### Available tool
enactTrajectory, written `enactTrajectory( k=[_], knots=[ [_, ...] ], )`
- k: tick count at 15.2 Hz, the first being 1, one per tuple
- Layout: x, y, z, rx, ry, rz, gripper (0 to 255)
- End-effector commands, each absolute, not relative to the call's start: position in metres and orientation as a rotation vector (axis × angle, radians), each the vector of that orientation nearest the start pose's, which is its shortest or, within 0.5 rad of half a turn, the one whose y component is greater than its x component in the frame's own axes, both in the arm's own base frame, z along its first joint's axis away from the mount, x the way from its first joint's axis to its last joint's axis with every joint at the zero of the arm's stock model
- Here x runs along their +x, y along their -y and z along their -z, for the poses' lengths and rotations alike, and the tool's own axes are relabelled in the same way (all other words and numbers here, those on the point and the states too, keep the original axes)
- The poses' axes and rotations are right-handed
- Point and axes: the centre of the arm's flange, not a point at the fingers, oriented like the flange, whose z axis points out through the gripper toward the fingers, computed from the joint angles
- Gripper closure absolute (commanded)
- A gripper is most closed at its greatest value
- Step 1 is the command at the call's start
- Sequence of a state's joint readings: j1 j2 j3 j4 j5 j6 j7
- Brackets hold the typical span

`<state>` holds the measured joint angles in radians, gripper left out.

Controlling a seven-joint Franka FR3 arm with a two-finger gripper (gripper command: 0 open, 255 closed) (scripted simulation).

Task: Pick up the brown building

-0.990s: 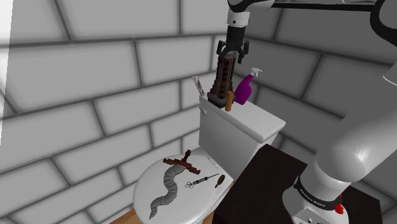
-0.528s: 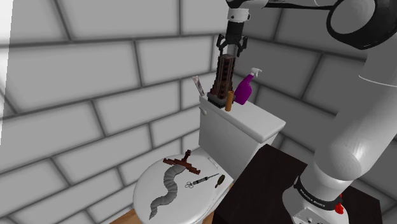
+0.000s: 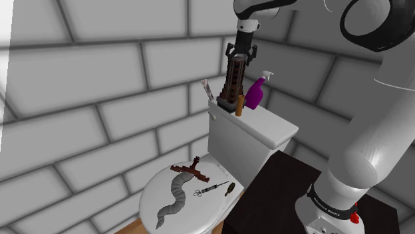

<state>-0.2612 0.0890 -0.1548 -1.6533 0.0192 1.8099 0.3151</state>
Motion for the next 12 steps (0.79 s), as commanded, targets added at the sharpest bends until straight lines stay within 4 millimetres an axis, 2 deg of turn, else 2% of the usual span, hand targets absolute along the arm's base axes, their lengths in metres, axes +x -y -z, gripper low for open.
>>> enactTrajectory(
  k=[1, 2, 11, 12],
  knots=[
    [0.5486, 0.2372, -0.5532, -2.929, -1.126, 0.109, 0],
    [0.5492, 0.2375, -0.5530, -2.929, -1.126, 0.109, 255],
    [0.5486, 0.2372, -0.5532, -2.929, -1.126, 0.109, 255],
    [0.5485, 0.2372, -0.5584, -2.929, -1.126, 0.109, 255]
  ],
)
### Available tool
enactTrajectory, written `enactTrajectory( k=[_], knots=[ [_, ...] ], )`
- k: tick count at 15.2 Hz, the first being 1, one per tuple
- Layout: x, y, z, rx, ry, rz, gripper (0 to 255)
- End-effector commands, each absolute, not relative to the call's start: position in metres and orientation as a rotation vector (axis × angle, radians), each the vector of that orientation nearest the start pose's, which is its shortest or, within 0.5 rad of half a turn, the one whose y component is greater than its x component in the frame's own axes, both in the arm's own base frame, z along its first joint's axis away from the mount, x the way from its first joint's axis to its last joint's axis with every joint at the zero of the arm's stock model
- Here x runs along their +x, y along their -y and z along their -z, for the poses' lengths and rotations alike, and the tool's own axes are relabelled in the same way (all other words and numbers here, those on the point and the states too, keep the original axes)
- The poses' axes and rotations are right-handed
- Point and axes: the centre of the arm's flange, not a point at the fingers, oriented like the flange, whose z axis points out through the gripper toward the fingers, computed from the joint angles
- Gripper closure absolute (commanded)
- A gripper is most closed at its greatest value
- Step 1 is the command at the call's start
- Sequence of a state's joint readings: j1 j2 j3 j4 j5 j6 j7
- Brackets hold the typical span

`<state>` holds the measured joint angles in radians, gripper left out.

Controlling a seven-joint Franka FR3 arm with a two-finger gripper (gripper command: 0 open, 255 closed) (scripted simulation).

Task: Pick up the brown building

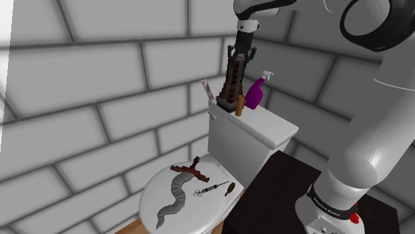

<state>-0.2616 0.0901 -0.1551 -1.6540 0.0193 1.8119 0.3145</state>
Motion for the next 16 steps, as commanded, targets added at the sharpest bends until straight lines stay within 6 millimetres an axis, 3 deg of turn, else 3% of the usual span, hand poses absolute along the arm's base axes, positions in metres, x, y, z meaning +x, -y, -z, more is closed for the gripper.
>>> enactTrajectory(
  k=[1, 14, 16],
  knots=[
    [0.548, 0.237, -0.564, -2.929, -1.126, 0.109, 255],
    [0.549, 0.237, -0.632, -2.929, -1.126, 0.109, 255],
    [0.549, 0.237, -0.633, -2.929, -1.126, 0.109, 255]
  ],
)
